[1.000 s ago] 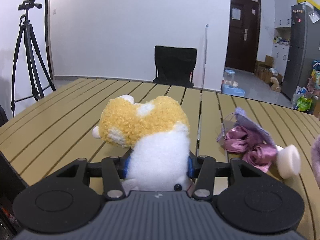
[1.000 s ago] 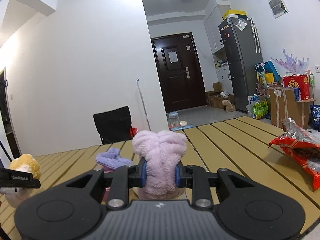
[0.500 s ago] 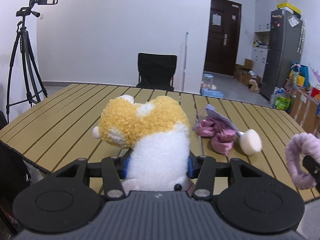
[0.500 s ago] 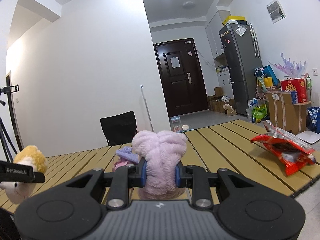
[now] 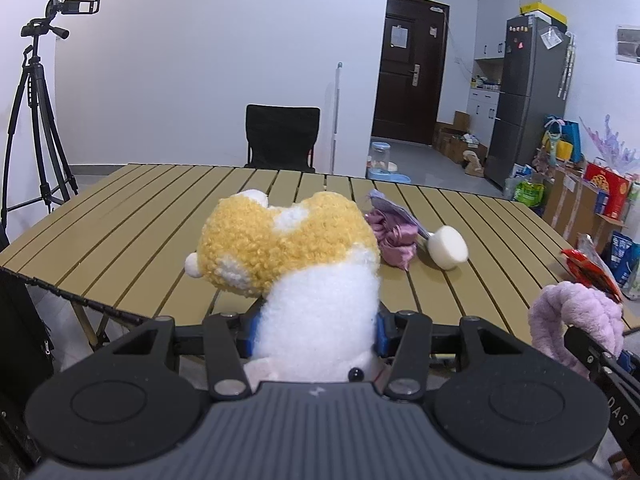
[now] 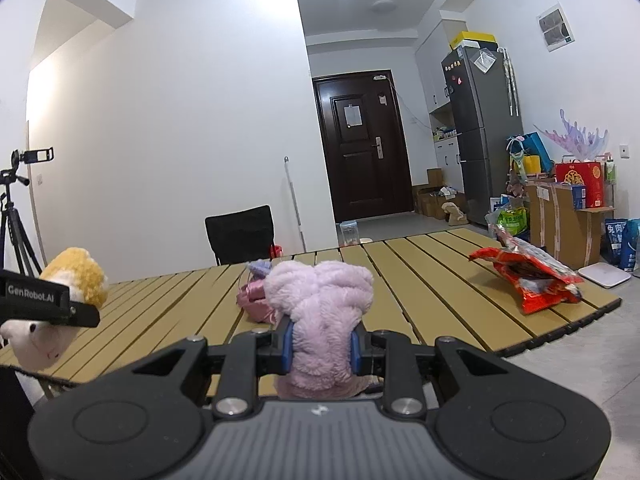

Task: Collect trash
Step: 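Carry the plush toy and lilac towel down over the black bin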

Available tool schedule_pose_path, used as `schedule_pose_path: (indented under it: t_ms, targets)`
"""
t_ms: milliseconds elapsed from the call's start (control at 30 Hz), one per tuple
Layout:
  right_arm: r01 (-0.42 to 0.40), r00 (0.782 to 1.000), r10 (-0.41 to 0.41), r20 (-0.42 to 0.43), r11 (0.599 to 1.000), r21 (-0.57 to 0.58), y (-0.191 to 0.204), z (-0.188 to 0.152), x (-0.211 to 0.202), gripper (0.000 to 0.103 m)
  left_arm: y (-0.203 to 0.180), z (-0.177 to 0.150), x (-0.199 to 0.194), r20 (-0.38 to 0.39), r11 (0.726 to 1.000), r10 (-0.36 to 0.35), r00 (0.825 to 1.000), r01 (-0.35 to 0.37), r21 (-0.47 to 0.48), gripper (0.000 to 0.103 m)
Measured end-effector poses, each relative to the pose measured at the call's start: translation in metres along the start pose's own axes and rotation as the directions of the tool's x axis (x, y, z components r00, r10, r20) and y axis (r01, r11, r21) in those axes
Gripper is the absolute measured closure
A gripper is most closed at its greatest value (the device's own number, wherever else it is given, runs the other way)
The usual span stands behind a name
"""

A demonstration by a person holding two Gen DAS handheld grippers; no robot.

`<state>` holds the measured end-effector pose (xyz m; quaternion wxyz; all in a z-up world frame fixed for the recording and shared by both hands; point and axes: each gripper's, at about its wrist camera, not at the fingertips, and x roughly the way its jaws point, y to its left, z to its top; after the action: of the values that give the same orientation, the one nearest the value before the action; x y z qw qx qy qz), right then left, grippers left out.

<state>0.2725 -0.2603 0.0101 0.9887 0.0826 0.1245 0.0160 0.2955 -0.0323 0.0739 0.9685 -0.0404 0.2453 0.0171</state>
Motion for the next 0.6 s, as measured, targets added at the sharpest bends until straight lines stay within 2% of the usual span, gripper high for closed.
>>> schedule_pose_path:
  t_ms: [600]
  targets:
    - [-0.015,0.997,0.010,-0.083,0.997,-0.070,0.020,-0.036,-0.065,0.078,0.002,-0.052,-0.045,-0.050,0.997,-0.045,0.998,0.048,0.062,0.054]
